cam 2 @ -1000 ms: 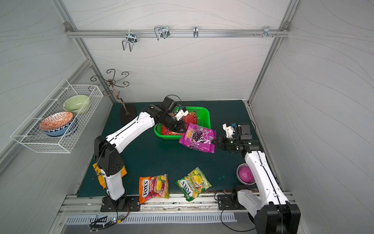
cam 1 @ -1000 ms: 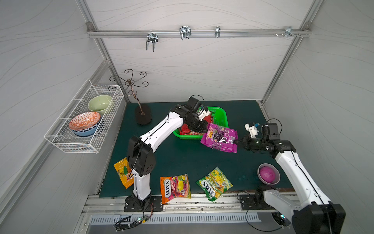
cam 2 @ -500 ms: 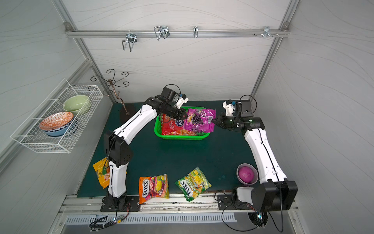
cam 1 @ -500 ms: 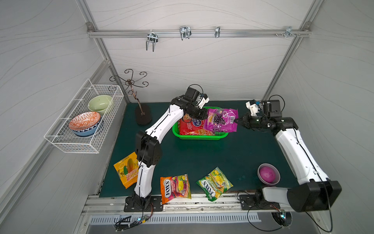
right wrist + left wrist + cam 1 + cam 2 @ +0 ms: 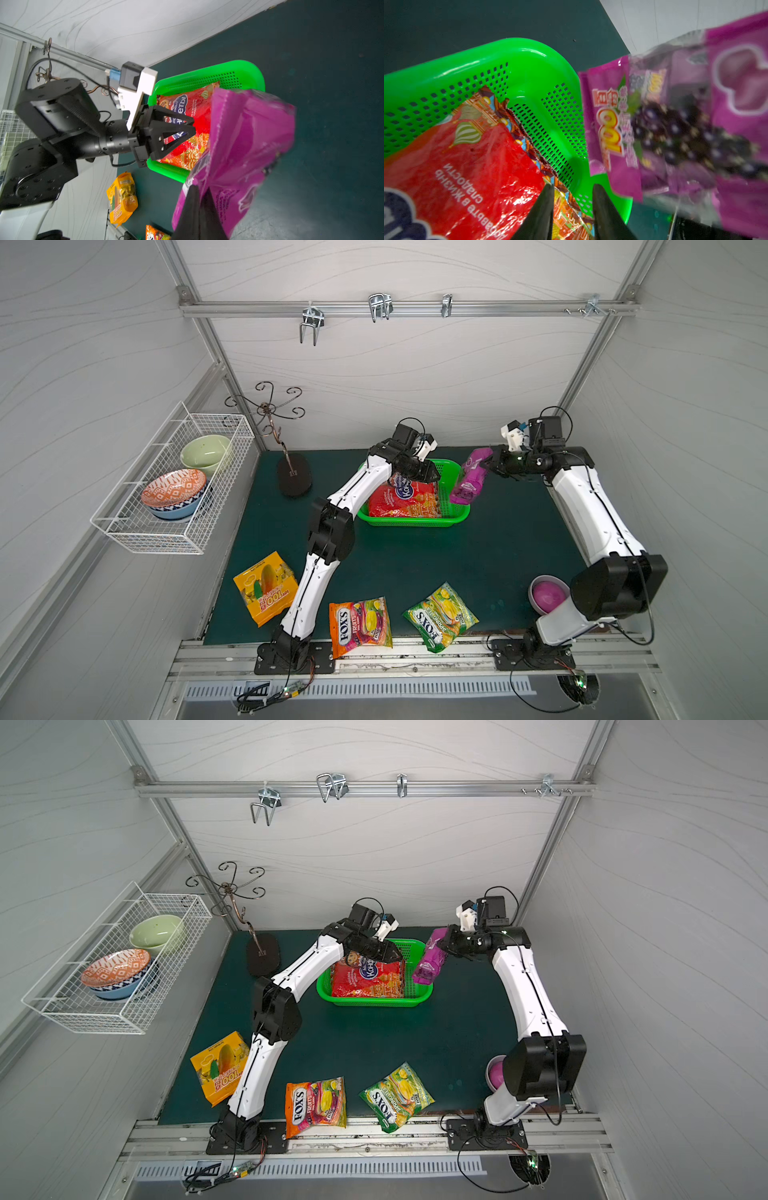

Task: Put the candies in the basket
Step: Pick up the candy at the center of the board, then place the candy in the basket.

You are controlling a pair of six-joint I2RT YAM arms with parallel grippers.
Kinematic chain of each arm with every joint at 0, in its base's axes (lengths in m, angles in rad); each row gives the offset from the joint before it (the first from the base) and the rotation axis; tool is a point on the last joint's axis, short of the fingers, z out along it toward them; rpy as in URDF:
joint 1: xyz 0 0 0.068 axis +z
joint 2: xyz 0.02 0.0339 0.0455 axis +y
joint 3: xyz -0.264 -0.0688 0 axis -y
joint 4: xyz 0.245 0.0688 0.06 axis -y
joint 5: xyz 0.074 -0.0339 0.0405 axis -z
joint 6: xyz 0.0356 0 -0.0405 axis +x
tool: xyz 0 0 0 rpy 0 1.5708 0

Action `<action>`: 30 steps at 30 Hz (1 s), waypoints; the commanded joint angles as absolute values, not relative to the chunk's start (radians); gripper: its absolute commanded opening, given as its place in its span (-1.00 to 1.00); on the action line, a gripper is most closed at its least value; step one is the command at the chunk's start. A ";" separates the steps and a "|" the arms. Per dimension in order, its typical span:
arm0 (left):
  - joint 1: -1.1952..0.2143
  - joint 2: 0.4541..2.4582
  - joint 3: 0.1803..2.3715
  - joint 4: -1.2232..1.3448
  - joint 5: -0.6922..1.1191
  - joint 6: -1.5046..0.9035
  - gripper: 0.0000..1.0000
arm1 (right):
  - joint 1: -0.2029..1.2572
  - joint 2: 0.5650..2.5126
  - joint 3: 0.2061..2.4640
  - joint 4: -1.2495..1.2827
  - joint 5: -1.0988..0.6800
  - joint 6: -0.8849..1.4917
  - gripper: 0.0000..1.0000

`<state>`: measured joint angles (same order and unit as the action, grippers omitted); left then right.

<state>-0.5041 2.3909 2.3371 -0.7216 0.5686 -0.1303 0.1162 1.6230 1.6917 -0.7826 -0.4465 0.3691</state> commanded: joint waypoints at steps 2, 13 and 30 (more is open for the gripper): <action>-0.449 2.347 2.335 -0.667 0.545 -0.110 -0.03 | 0.110 1.681 1.794 -0.747 -0.448 0.331 -1.00; -0.369 2.151 2.145 -0.704 0.547 -0.027 -0.04 | 0.165 1.839 2.066 -0.897 -0.468 0.220 -1.00; -0.307 1.934 1.902 -0.759 0.427 0.061 0.07 | 0.239 2.161 2.365 -1.117 -0.337 0.004 -1.00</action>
